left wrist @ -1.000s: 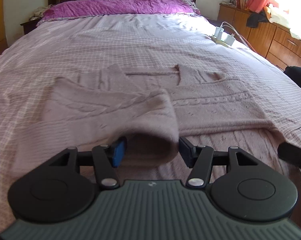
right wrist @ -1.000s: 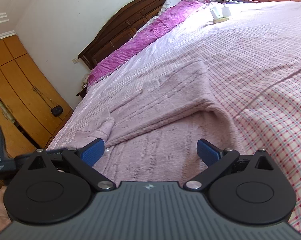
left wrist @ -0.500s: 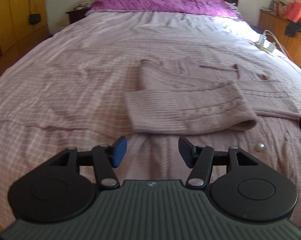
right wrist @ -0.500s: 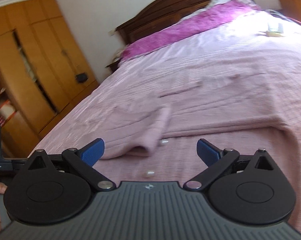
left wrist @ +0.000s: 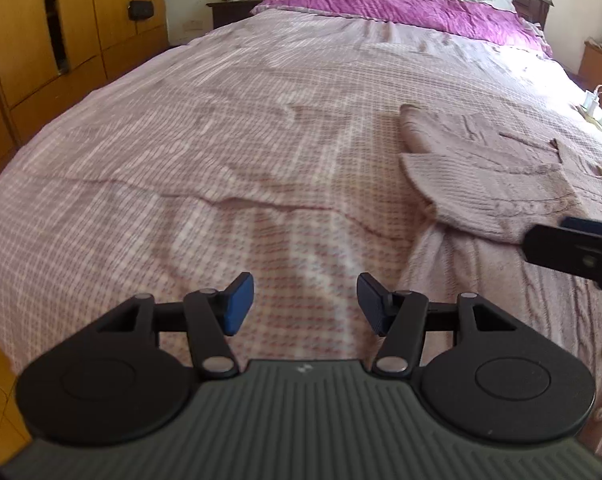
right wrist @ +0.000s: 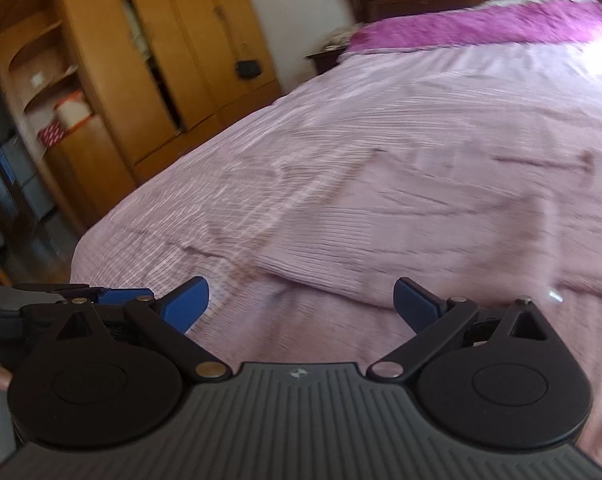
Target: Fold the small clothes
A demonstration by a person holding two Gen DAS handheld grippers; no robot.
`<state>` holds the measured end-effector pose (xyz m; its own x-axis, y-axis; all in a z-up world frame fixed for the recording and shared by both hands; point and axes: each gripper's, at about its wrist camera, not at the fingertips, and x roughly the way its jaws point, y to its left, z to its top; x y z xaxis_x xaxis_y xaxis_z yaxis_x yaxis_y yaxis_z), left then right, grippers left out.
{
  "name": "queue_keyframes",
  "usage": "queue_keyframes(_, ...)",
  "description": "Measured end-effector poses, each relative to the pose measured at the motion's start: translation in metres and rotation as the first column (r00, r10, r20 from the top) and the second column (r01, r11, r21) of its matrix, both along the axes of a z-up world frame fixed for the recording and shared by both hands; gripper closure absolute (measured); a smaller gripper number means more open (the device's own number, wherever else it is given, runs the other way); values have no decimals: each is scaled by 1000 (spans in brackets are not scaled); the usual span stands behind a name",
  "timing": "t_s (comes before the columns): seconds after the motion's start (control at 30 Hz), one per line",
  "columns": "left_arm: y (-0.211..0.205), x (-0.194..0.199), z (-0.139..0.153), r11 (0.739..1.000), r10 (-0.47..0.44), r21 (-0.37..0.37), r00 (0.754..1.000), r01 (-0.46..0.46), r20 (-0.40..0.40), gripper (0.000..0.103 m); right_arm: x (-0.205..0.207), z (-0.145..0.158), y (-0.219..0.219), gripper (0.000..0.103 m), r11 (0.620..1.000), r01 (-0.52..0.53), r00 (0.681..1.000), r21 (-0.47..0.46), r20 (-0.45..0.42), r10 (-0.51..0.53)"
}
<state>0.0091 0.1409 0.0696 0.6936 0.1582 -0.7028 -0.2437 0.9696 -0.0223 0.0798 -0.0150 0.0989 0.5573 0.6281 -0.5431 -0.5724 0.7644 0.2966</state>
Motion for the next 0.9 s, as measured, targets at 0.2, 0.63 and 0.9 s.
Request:
queue_keyframes(0.2, 24, -13, 0, 998, 50, -30, 999, -49, 7, 44, 18, -20, 55, 4, 998, -22, 1000, -63, 15, 23)
queue_keyframes(0.63, 38, -15, -1, 995, 78, -67, 997, -77, 17, 44, 36, 9, 18, 92, 989, 144, 984, 26, 104, -146)
queue_keyframes(0.9, 7, 6, 9, 999, -15, -37, 999, 16, 42, 44, 33, 55, -79, 92, 941, 318, 922, 117, 191, -336)
